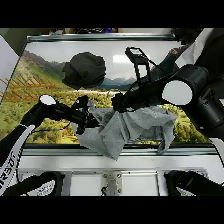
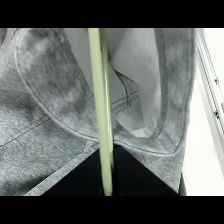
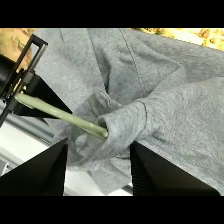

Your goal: Fold the clothes and pants, and hang the long-sleeved shirts on hangers.

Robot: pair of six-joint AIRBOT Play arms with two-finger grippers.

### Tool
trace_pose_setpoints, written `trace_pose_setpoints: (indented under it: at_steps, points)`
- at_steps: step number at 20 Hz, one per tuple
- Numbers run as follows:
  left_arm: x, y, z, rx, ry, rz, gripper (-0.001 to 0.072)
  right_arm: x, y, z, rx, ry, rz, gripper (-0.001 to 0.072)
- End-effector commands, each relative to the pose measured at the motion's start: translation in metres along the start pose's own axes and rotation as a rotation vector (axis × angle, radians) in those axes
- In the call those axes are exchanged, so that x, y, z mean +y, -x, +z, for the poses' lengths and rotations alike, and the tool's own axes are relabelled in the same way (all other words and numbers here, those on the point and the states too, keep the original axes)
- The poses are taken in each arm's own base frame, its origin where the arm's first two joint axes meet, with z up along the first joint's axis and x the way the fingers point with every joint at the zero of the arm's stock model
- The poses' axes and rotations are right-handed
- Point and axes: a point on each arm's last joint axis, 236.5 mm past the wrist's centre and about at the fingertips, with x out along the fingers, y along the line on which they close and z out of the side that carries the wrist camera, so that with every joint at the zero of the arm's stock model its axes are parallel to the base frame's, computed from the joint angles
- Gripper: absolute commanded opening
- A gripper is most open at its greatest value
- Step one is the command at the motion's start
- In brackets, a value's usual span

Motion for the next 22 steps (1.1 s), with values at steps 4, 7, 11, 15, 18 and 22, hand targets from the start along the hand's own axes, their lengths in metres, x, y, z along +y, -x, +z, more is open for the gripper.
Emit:
trace_pose_setpoints:
  at_steps: [4,7,11,15,18,22]
  points:
    - [-0.001,0.000,0.000,0.000,-0.001,-0.004,0.0013,-0.019,0.021,-0.018,0.060,0.071,-0.040,0.0674]
    - [-0.003,0.000,0.000,-0.001,-0.001,-0.011,0.0013,-0.019,0.031,-0.019,0.054,0.114,-0.015,0.0681]
    - [-0.004,0.000,0.000,-0.001,0.000,-0.018,0.0013,-0.001,0.047,-0.021,0.040,0.233,0.121,0.0681]
    - [-0.005,0.000,0.000,-0.001,0.000,-0.019,0.0013,0.029,0.092,-0.031,-0.011,0.444,0.390,0.0680]
    - [-0.004,0.000,0.000,-0.001,0.000,-0.018,0.0013,0.013,0.109,-0.025,-0.072,0.441,0.347,0.0680]
    - [-0.005,0.000,0.000,0.000,0.000,-0.020,0.0013,0.003,0.110,-0.031,-0.065,0.542,0.316,0.0680]
